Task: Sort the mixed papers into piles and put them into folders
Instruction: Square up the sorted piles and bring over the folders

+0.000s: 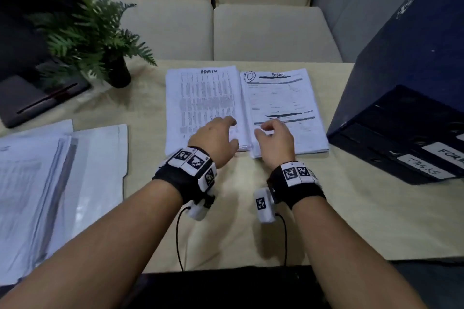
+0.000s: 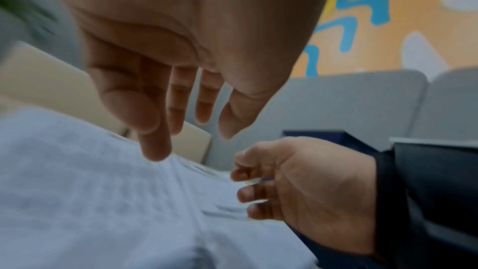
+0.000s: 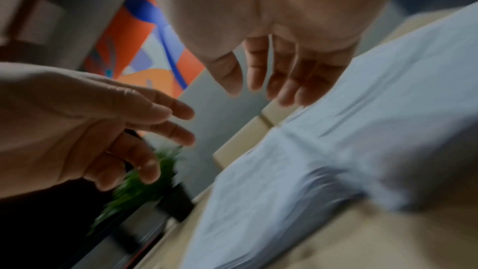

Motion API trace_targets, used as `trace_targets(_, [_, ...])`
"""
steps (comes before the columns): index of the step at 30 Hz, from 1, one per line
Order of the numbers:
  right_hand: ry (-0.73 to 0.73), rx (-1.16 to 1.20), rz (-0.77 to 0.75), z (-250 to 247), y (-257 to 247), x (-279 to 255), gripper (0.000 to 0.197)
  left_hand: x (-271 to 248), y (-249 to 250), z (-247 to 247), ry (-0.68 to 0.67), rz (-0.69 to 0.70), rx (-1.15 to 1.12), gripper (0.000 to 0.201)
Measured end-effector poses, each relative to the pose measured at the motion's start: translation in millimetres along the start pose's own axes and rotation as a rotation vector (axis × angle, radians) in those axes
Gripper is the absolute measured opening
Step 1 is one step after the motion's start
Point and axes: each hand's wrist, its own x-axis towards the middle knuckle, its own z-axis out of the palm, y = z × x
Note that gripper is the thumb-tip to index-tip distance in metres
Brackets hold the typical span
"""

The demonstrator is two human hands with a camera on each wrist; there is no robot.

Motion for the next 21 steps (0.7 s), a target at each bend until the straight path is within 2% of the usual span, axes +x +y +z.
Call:
trace_targets(5, [-0.279, -0.037, -0.127, 83.0, -71.1, -46.8, 0.011, -52.2, -101.4, -51.4, 0.153, -0.173, -0.117, 0.042])
trace_targets(9, [-0.425, -0.091, -0.189, 163.0, -108.9, -103.4, 0.011, -109.0, -201.0, -78.1, 0.226, -0.290, -0.146, 0.041])
trace_targets(13, [-0.538, -0.112, -0.133, 239.1, -128.9, -155.8, 0.014, -161.9, -296.0, -94.4, 0.249, -0.419, -0.152, 0.044])
trace_targets(17, [-0.637, -0.157, -0.009, 297.7, -142.2, -194.7, 0.041, -204.5, -373.0, -93.6, 0.245, -0.595, -0.131, 0.046])
trace_targets(21, [-0.653, -0.211, 0.077, 334.2, -153.7, -218.6, 0.065, -234.2, -423.1, -77.9, 0.175, -0.778, -0.052, 0.049])
